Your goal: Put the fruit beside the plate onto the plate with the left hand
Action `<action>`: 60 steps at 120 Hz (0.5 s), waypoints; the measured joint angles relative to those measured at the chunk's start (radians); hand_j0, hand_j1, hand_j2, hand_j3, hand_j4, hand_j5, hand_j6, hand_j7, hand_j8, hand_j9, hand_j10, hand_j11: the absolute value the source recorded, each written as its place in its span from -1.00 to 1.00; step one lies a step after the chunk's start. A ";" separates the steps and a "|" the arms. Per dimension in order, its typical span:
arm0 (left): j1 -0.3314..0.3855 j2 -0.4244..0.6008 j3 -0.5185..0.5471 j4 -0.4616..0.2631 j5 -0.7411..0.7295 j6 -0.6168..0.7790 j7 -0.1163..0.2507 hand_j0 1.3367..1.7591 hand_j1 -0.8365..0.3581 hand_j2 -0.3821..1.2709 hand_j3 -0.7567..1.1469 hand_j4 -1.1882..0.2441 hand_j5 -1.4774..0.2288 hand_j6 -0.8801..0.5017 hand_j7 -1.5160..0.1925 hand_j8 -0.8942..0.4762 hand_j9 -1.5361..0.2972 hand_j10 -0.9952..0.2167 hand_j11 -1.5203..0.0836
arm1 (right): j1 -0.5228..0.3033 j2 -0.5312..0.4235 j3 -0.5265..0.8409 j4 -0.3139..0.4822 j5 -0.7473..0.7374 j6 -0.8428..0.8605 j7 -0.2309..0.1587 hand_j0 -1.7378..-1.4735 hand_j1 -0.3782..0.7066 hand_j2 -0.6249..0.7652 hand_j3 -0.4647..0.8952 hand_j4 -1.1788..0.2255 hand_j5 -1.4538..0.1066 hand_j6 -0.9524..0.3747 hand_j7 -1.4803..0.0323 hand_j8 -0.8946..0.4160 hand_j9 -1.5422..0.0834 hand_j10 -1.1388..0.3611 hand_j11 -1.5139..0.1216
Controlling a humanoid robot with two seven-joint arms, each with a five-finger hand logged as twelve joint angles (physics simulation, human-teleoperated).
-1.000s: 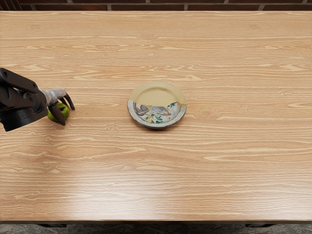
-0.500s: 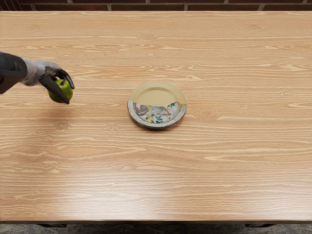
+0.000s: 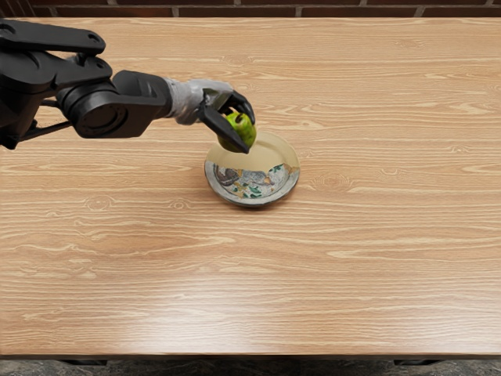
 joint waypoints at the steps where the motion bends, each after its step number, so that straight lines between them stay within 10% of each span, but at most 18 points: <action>1: 0.001 -0.001 -0.002 0.002 0.000 0.000 0.000 0.45 -0.04 -0.33 -0.20 -0.32 -0.69 0.00 -0.55 0.15 -0.57 0.15 -0.62 | 0.000 0.000 0.000 0.000 0.000 0.000 0.000 -0.40 -0.91 -0.11 -0.32 0.66 0.84 0.41 0.93 0.34 0.87 0.50 0.83; 17: 0.023 -0.021 -0.022 0.026 0.004 0.007 0.000 0.45 -0.01 -0.37 -0.20 -0.33 -0.66 -0.04 -0.52 0.14 -0.54 0.13 -0.57 | 0.000 0.000 0.000 0.000 0.000 0.000 0.000 -0.40 -0.91 -0.11 -0.32 0.66 0.84 0.41 0.93 0.34 0.87 0.50 0.83; 49: 0.024 -0.028 -0.034 0.034 0.000 0.030 -0.004 0.50 0.53 -0.47 -0.20 0.24 0.21 0.05 0.28 0.13 0.21 0.35 0.34 | 0.000 0.000 0.000 0.000 0.000 0.000 0.000 -0.40 -0.91 -0.11 -0.32 0.66 0.84 0.41 0.93 0.34 0.87 0.50 0.83; 60: -0.003 0.140 -0.021 -0.003 -0.003 0.016 -0.003 0.51 0.69 -0.49 -0.20 0.38 0.39 0.12 0.45 0.19 0.37 0.45 0.54 | 0.000 0.000 0.000 0.000 0.000 0.000 0.000 -0.40 -0.91 -0.11 -0.32 0.66 0.84 0.41 0.93 0.34 0.87 0.50 0.83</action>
